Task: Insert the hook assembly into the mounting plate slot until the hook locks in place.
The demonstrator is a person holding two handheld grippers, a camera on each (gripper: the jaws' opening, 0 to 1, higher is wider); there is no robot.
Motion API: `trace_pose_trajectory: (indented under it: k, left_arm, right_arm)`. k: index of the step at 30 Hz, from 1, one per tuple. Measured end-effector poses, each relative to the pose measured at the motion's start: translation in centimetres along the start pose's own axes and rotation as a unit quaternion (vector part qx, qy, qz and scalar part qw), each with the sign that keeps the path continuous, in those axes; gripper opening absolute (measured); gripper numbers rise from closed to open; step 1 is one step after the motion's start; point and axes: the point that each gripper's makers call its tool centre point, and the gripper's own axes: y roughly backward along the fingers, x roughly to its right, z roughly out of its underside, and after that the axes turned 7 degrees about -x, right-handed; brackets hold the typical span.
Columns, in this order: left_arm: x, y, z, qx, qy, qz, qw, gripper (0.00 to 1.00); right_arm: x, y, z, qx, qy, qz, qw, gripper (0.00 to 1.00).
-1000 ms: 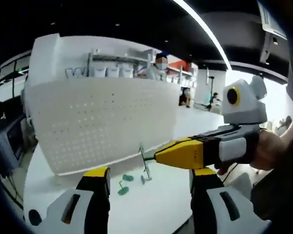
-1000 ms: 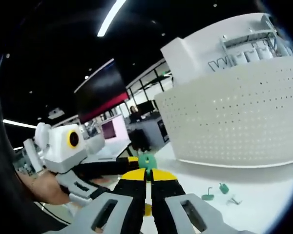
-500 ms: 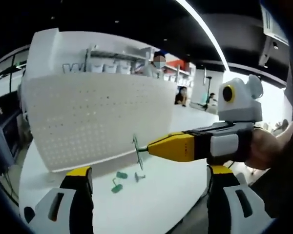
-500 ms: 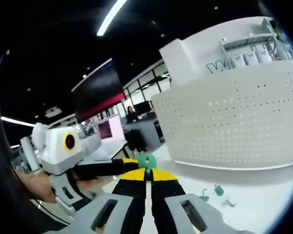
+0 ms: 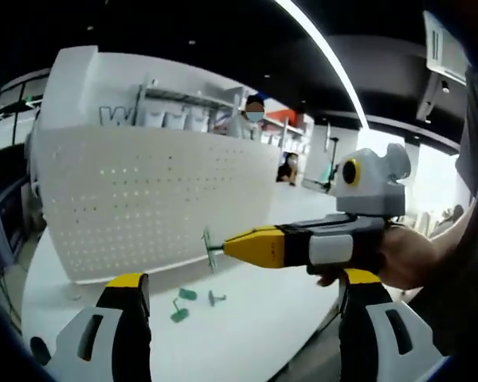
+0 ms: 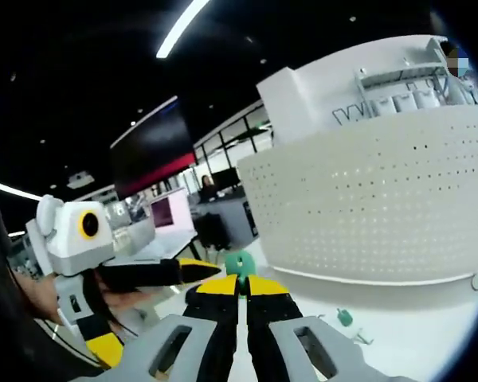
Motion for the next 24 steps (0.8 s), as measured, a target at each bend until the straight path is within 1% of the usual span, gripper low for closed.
trace_pose_trajectory:
  k: [3,5,6,10,12,16,17,18,20,21,24]
  left_arm:
    - [-0.1,0.2,-0.2,0.004,0.004,-0.002,1.0000,1.00]
    - [-0.4,0.3,-0.2,0.006,0.007,-0.005,0.9999,1.00]
    - [-0.5,0.4,-0.2,0.007,0.008,-0.006,0.9999,1.00]
    - [-1.0,0.6,-0.2,0.006,0.010,-0.012,0.9999,1.00]
    - [-1.2,0.6,-0.1,0.007,0.012,-0.015,0.9998,1.00]
    - [-1.5,0.6,-0.1,0.006,0.017,-0.017,0.9997,1.00]
    - [-1.6,0.6,-0.1,0.007,0.017,-0.017,0.9997,1.00]
    - [-1.6,0.6,-0.1,0.006,0.017,-0.017,0.9997,1.00]
    - [-1.7,0.6,-0.1,0.005,0.014,-0.018,0.9997,1.00]
    - [-1.9,0.6,-0.2,0.006,0.014,-0.020,0.9997,1.00]
    - [-2.5,0.6,-0.4,0.011,0.019,-0.028,0.9994,1.00]
  right_arm:
    - [0.6,-0.1,-0.4,0.008,0.010,0.014,0.9998,0.00]
    - [1.2,0.0,-0.9,0.018,0.033,0.033,0.9987,0.00]
    - [1.5,-0.1,-1.2,0.024,0.052,0.043,0.9975,0.00]
    - [2.6,-0.1,-2.2,0.044,0.058,0.069,0.9950,0.00]
    - [3.7,-0.2,-2.9,0.050,0.081,0.096,0.9908,0.00]
    - [5.8,-0.5,-4.1,0.062,0.089,0.125,0.9863,0.00]
    - [6.7,-0.5,-4.5,0.068,0.090,0.142,0.9835,0.00]
    - [7.3,-0.4,-4.8,0.067,0.095,0.153,0.9813,0.00]
    - [7.9,-0.6,-5.1,0.066,0.096,0.155,0.9810,0.00]
    - [8.6,-0.7,-5.5,0.068,0.101,0.164,0.9789,0.00]
    - [9.8,-0.8,-6.1,0.070,0.105,0.175,0.9765,0.00]
